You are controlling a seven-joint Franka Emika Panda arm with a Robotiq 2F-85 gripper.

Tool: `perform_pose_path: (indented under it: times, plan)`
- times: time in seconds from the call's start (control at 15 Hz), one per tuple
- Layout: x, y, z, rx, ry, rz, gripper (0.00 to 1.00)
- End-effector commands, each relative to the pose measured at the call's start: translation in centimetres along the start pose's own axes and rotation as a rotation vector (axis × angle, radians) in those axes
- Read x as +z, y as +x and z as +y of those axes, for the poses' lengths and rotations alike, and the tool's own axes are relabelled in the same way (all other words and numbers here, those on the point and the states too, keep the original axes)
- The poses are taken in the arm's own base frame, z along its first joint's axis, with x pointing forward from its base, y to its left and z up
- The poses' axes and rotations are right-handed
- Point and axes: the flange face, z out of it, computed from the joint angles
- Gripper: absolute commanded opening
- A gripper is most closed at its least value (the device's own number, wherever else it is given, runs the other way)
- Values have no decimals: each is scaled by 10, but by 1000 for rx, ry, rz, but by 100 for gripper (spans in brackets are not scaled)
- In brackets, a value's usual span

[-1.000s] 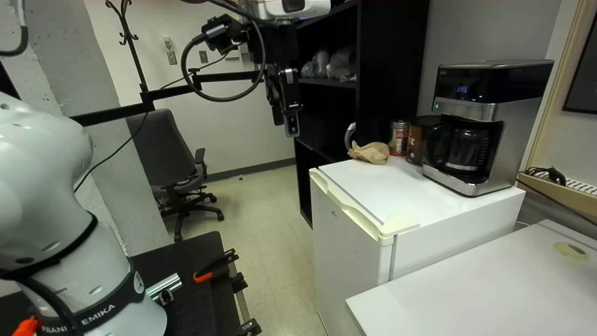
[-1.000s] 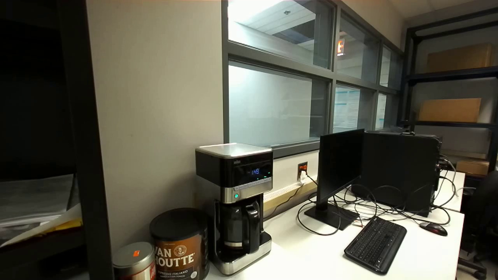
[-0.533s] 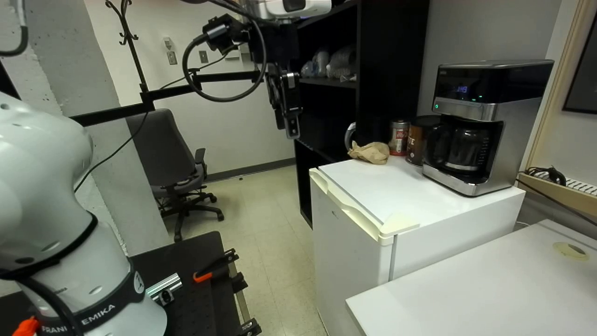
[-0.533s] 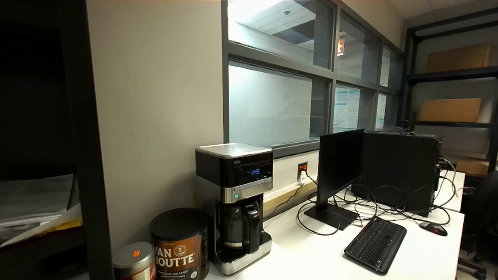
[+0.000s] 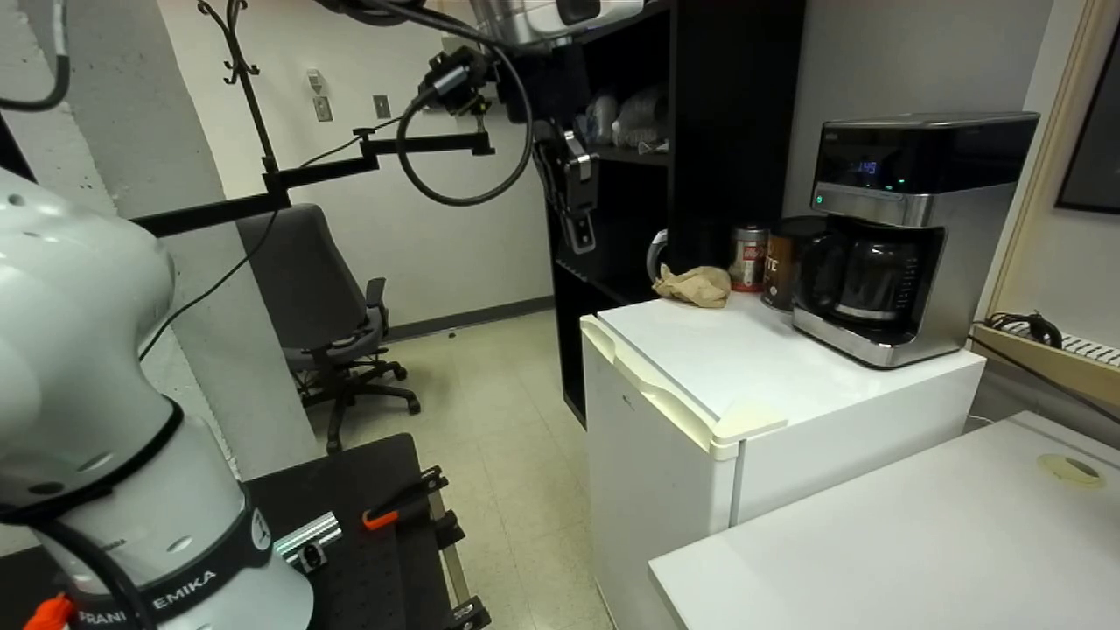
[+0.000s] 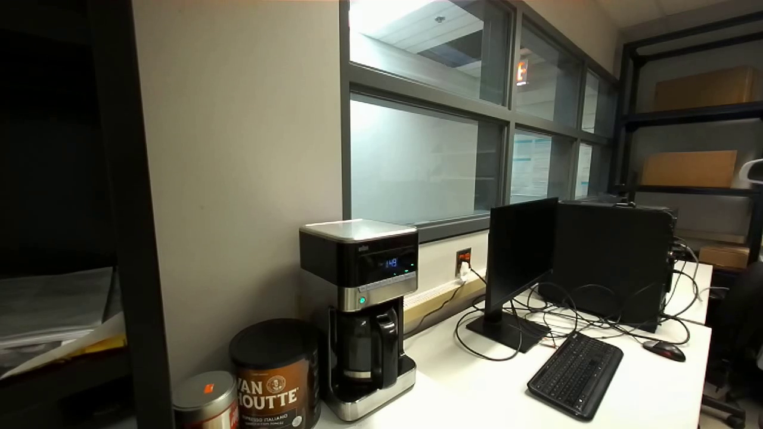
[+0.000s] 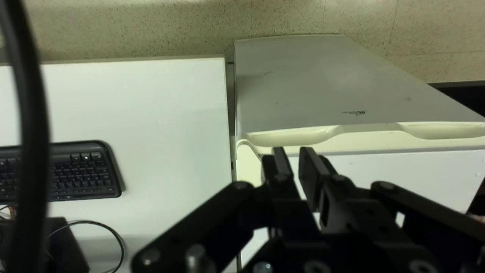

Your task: Press a button on the coffeemaker

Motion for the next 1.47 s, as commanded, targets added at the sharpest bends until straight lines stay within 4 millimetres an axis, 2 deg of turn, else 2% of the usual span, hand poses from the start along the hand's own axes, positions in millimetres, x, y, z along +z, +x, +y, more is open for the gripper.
perform_pose_path:
  times: [0.0,0.47,0.8,1.2,1.4]
  plan:
    - [8,18,-6,5,-12,99,0]
    - [26,60,-18,23,-44,333,0]
    - [42,89,-16,52,-58,492,0]
    - [33,125,-1,107,-88,666,0]
    - [26,140,-3,132,-112,717,0]
